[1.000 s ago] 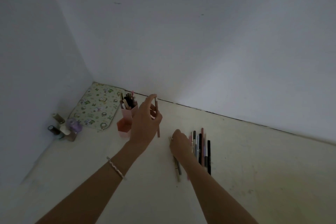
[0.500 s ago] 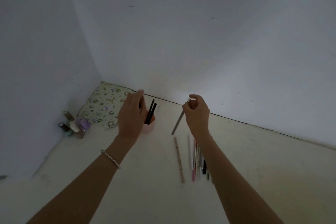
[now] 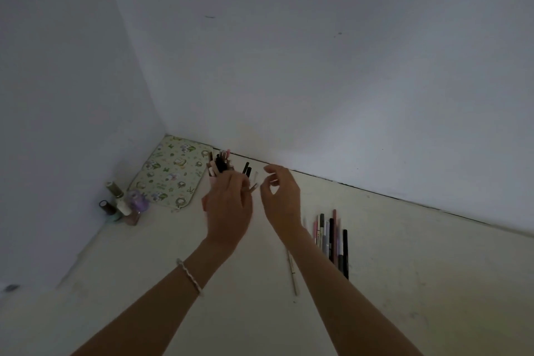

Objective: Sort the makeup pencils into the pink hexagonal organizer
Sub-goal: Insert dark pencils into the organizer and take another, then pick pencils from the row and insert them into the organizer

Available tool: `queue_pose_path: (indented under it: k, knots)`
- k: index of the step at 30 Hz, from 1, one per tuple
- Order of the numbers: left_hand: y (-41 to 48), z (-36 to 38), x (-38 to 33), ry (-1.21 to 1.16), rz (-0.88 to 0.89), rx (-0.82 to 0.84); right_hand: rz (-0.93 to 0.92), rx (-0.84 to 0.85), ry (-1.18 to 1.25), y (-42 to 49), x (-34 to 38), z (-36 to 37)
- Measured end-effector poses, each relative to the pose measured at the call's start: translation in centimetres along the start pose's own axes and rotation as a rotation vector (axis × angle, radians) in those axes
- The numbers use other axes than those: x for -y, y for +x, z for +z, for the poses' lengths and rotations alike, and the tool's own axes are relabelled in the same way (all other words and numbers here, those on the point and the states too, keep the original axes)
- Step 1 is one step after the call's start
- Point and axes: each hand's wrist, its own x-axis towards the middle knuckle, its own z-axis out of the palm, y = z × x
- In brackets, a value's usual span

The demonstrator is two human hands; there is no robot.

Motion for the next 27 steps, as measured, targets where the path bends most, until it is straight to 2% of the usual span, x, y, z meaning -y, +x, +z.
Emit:
queue_pose_path:
  k: [3, 6, 9, 11, 13, 17, 20, 23, 25, 27]
  knots:
    - [-3.4, 2.9, -2.8, 0.068, -0.109, 0.328, 0.118, -0.09, -0.015, 0.4, -1.7, -2.3]
    - [-6.5, 6.2, -4.5, 0.245, -0.171, 0.66, 0.218, -0.102, -0.06, 0.5, -3.9, -5.0]
    - [-8.6, 8.4, -4.6, 0.358, -0.147, 0.789, 0.28, -0.098, -0.101, 0.1, -5.7, -7.2]
    - [-8.8, 8.8, -4.1, 0.352, -0.131, 0.85, 0.308, -0.073, -0.126, -0.3, -6.8, -7.9]
    - [-8.0, 8.6, -3.7, 0.228, -0.179, 0.844, 0.354, -0.008, -0.163, -1.0, -7.7, -8.1]
    - [-4.5, 6.8, -3.6, -0.016, -0.209, 0.706, 0.409, 0.199, -0.354, -2.1, -9.0, -7.3]
    - [-1.5, 5.2, -3.9, -0.146, -0.183, 0.587, 0.375, 0.34, -0.569, -3.0, -9.6, -6.3]
    - [1.0, 3.6, -3.7, -0.242, -0.183, 0.511, 0.263, 0.455, -0.772, -4.3, -10.0, -5.1]
    - [2.2, 2.3, -3.2, -0.248, -0.177, 0.474, 0.235, 0.519, -0.78, -4.6, -9.8, -4.3]
    - [3.3, 1.1, -2.3, -0.233, -0.179, 0.429, 0.264, 0.484, -0.63, -4.2, -8.9, -3.7]
